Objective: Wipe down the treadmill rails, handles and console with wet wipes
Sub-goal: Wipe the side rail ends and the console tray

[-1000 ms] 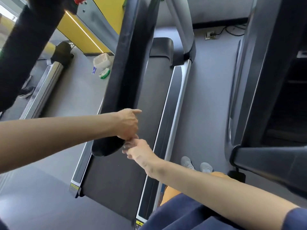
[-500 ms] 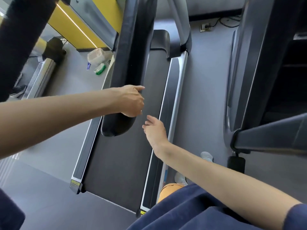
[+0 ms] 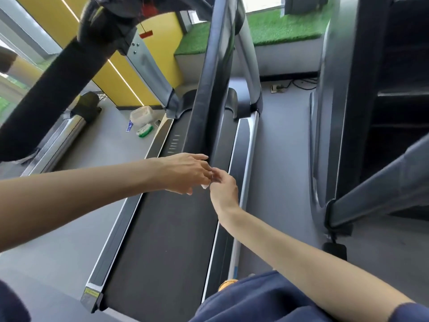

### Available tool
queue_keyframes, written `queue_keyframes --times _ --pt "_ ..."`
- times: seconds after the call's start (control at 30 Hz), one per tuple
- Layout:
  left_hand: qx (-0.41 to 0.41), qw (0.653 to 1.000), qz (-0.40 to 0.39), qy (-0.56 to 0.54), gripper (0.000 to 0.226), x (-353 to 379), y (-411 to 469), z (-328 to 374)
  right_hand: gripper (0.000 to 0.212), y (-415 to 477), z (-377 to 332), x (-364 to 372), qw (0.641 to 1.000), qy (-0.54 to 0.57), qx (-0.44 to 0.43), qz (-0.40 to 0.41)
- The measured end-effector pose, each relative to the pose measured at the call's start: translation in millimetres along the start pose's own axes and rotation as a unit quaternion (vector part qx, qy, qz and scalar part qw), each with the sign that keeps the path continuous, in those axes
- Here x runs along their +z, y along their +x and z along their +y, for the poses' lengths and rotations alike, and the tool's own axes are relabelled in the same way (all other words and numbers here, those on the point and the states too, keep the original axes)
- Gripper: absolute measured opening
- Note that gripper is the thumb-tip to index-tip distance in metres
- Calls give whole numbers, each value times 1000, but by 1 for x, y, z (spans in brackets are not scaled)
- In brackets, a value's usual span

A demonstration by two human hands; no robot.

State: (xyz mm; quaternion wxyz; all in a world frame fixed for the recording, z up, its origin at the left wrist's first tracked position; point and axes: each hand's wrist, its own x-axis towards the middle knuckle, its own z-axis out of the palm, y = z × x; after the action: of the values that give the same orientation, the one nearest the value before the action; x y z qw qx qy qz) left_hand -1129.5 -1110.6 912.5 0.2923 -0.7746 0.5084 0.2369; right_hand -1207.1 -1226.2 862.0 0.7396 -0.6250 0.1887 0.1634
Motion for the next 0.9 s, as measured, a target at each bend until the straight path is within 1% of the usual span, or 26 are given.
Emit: queue_keyframes --times 0.1,0.13,0.23,0.4,0.5,0.57,0.67,0.73,0.8,0.87,0.9 --pt "32 987 155 3 28 14 -7 3 31 -5 3 6 1000 -14 -16 14" --pt "39 981 190 5 27 18 -10 3 30 -7 3 7 1000 -13 -20 18" --pt "38 970 238 4 28 28 -17 4 31 -11 4 10 999 -11 -27 31" --pt "49 959 278 -4 30 34 -32 7 29 -20 7 13 998 -7 -44 55" --pt "45 956 291 -18 30 39 -40 11 36 -22 8 14 996 -27 -50 63" --pt "33 959 280 -11 31 41 -47 13 43 -20 8 13 994 -40 -54 85" --pt "39 967 250 14 31 42 -67 17 43 -15 -3 7 987 -23 -81 135" --pt "37 964 262 9 31 38 -87 11 43 -11 -21 3 982 -9 -111 155" --pt "-13 962 273 8 30 26 -105 -5 43 -4 -41 4 978 2 -137 156" --pt "-77 952 295 18 24 13 -115 -26 44 1 -60 11 978 7 -156 138" --pt "-109 946 306 5 19 6 -116 -35 44 3 -68 14 978 1 -168 122"
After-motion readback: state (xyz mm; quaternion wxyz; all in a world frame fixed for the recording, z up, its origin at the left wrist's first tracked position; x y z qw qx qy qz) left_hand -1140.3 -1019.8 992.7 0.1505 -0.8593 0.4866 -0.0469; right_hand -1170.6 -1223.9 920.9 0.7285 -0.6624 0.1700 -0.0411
